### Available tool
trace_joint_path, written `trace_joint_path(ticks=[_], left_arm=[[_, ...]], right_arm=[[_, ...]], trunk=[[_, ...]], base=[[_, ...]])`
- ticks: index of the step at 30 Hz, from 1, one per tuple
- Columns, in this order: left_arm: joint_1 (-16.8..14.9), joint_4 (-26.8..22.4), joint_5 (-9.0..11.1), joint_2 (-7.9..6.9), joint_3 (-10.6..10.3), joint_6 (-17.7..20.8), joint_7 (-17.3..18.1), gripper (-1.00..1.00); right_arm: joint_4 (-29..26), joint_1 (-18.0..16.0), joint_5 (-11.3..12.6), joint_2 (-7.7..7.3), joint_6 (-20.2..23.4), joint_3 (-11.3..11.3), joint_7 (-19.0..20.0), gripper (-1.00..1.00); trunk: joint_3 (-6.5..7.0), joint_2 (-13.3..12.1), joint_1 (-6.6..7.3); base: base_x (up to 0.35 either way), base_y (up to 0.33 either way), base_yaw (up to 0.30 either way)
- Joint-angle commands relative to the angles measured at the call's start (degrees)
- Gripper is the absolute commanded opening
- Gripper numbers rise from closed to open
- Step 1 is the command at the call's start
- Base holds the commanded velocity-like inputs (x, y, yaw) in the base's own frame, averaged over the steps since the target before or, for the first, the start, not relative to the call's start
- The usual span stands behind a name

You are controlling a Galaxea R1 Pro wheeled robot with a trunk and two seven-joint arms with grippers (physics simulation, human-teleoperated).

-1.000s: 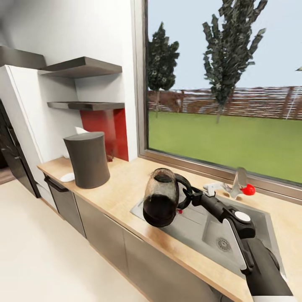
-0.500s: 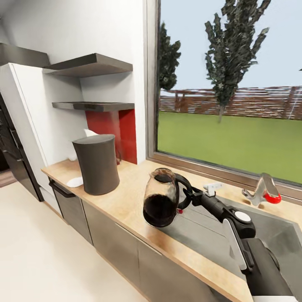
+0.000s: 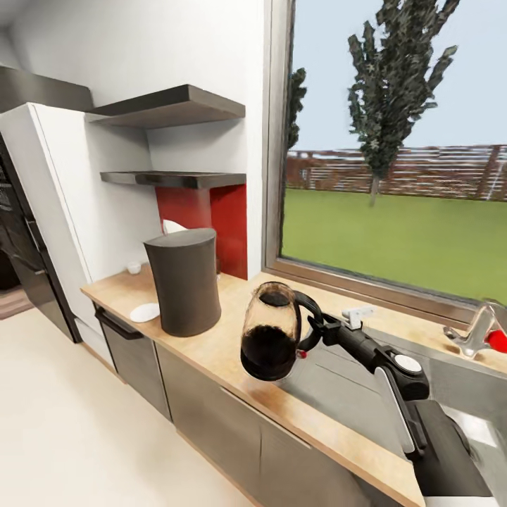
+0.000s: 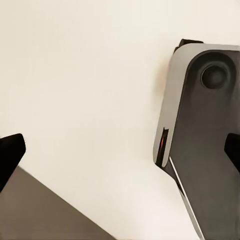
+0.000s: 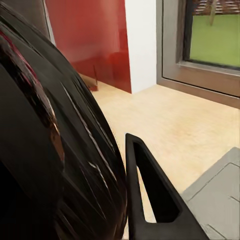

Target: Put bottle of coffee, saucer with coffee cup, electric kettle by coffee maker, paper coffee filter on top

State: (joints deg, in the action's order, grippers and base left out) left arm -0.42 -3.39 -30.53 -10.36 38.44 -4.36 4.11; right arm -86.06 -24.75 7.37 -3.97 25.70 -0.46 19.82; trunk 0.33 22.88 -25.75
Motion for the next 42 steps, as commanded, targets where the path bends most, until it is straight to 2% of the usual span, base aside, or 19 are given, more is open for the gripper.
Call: trace_joint_path(ticks=[1,14,19,36,42], left_arm=[[-0.02,0.05,-0.49,-0.02,0.49,-0.16,0.19,1.00],[-0.02,0.05,-0.49,-0.02,0.49,-0.21,0.19,1.00],[-0.02,0.05,-0.49,-0.02,0.48,-0.27,0.19,1.00],[0.02,0.05,-0.58,-0.10,0.42,-0.24,0.19,1.00],[0.02,0.07,-0.62,-0.10,0.49,-0.22,0.19,1.00]], right_arm=[[-0.07,-0.03,0.80,-0.01,0.49,-0.06,0.08,-1.00],[0.18,-0.03,0.54,-0.17,0.32,-0.24,-0.09,-1.00],[0.24,-0.03,0.48,-0.17,0.32,-0.40,-0.16,-1.00],[0.37,-0.03,0.45,-0.14,0.37,-0.42,-0.22,-1.00],[0.61,-0.03,0.42,-0.10,0.32,-0.34,-0.61,-1.00]], trunk=[[-0.02,0.05,-0.04],[-0.02,0.05,-0.04],[0.09,0.05,-0.04],[0.52,0.05,-0.04],[0.56,0.05,-0.04]], base=[[0.146,0.313,0.000],[0.148,0.313,-0.005],[0.145,0.300,-0.242],[0.065,0.034,-0.287],[0.212,0.162,-0.078]])
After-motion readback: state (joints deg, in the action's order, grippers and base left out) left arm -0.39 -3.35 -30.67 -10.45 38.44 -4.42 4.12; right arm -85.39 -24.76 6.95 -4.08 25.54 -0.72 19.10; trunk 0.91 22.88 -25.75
